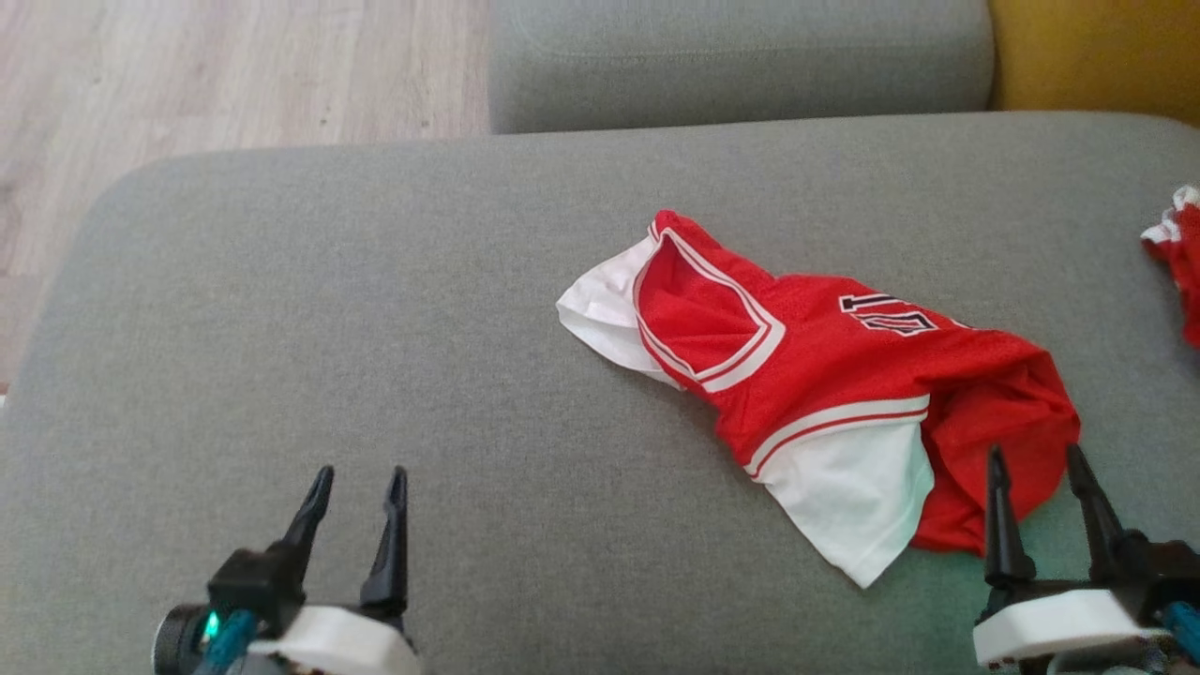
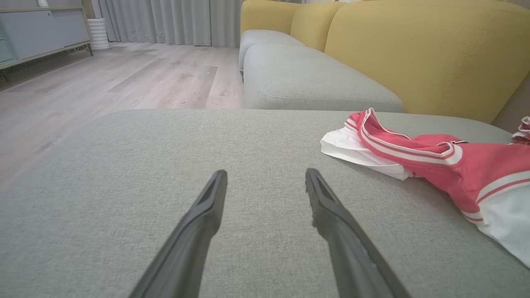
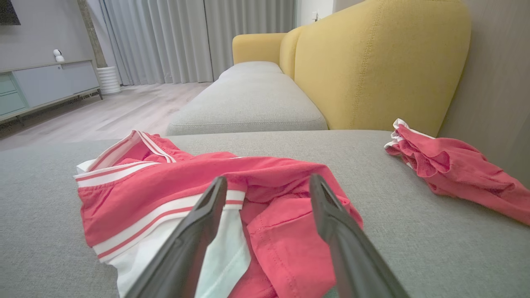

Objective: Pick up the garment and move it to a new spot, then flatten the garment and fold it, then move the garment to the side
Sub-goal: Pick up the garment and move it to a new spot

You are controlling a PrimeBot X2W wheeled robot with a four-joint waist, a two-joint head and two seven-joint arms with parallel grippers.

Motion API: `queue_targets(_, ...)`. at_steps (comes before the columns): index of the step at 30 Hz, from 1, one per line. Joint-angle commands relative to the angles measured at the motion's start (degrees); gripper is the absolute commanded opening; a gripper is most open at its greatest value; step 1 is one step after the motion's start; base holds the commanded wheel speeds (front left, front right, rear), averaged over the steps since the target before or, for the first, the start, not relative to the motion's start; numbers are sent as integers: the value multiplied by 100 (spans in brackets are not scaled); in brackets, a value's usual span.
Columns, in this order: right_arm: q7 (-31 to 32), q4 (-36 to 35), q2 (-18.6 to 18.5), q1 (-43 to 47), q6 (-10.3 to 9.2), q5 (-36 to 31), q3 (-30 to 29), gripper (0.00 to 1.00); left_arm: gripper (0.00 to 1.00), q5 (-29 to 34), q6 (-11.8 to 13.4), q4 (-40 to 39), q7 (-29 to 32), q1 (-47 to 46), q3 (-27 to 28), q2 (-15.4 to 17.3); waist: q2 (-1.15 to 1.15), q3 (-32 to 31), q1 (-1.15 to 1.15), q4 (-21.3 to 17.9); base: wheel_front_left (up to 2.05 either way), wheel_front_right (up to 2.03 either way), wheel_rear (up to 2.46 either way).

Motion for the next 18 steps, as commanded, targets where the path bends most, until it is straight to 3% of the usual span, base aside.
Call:
queue_targets(1, -62, -119, -40, -61, -4, 10, 181, 100, 100, 137, -186, -173, -69, -69, 434, -46, 0, -69, 0, 47, 0, 0, 0)
queue_targets(8, -62, -62, -40, -40, -4, 56, 245, 100, 100, 491, -761, -63, -70, 160, 1032, -431, 0, -109, 0, 84, 0, 0, 0)
queue_targets(18, -62, -41, -40, -24, -4, 38, 254, 100, 100, 863, -1192, 58, -70, 257, 1494, -794, 0, -151, 0, 79, 0, 0, 0)
